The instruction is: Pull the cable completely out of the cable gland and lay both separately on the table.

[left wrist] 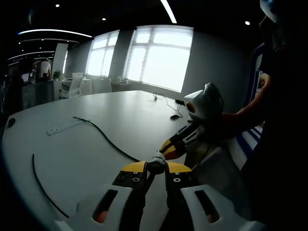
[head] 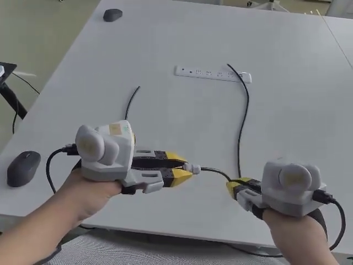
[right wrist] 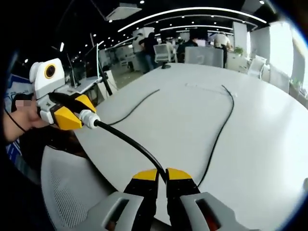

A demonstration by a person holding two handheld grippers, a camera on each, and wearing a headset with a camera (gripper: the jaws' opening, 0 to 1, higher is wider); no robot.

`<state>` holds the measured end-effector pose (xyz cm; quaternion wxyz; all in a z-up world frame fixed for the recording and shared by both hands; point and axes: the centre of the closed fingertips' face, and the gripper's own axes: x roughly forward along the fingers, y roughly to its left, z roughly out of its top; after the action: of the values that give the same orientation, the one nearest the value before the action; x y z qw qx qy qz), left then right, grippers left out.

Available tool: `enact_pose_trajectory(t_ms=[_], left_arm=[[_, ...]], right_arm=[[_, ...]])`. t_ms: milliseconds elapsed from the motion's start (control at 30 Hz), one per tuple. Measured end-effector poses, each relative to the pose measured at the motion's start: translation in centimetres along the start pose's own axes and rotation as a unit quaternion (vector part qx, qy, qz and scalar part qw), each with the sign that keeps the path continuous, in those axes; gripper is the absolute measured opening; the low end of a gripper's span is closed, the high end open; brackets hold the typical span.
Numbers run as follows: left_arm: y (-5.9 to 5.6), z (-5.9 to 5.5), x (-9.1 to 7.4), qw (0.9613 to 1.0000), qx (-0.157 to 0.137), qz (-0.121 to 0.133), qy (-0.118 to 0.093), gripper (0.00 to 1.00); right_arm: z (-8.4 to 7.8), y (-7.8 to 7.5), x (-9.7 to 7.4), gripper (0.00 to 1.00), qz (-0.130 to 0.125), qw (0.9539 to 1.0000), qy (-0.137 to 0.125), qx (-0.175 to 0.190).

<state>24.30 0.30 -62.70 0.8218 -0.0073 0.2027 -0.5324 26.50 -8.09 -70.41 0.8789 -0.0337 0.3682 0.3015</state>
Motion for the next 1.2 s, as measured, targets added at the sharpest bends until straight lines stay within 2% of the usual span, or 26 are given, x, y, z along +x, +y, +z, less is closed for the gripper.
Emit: enact_pose_trajectory(t_ms=[367, 633, 767, 800, 867, 967, 1033, 1100, 1200], left_arm=[[0.7, 0.3, -0.7, 1.0, -0.002, 0.006, 0.0, 0.15], [0.8, 0.2, -0.6, 1.0, -0.006, 0.006, 0.002, 0.15], [0.7, 0.0, -0.5, 0.9999, -0.01, 0.005, 0.005, 0.15], [0.6, -0.1, -0.5, 0.9999, -0.01, 0.005, 0.006, 0.15], [0.5, -0.1, -0.5, 0.9999, -0.009, 0.003, 0.007, 0.15], [0.4, -0.1, -0.5, 0.9999, -0.008, 0.002, 0.01, 0.15], [0.4, -0.1, -0.5, 0.9999, -0.008, 0.0, 0.01, 0.15], [0.4, -0.1, -0.4, 0.9999, -0.008, 0.0, 0.011, 0.15], [0.3, 0.0, -0.4, 0.9999, -0.008, 0.0, 0.009, 0.15]], right_arm=[[0.6, 0.8, -0.5, 0.02, 0.015, 0.9997, -0.015, -0.01], [0.4, 1.1, -0.7, 0.02, 0.011, 0.9972, -0.008, -0.074], [0.7, 1.8, -1.1, 0.12, 0.022, 0.995, -0.007, -0.097], [0.8, 1.9, -1.2, 0.13, 0.02, 0.9936, -0.006, -0.111], [1.3, 2.2, -1.5, 0.14, 0.016, 0.9877, -0.006, -0.156], [2.8, 3.6, -2.0, 0.14, 0.015, 0.9721, -0.017, -0.234], [3.8, 4.8, -2.0, 0.14, 0.023, 0.9665, -0.025, -0.255], [4.5, 5.7, -1.9, 0.14, 0.028, 0.9638, -0.029, -0.264], [5.2, 6.7, -1.3, 0.12, 0.029, 0.9533, -0.029, -0.299]])
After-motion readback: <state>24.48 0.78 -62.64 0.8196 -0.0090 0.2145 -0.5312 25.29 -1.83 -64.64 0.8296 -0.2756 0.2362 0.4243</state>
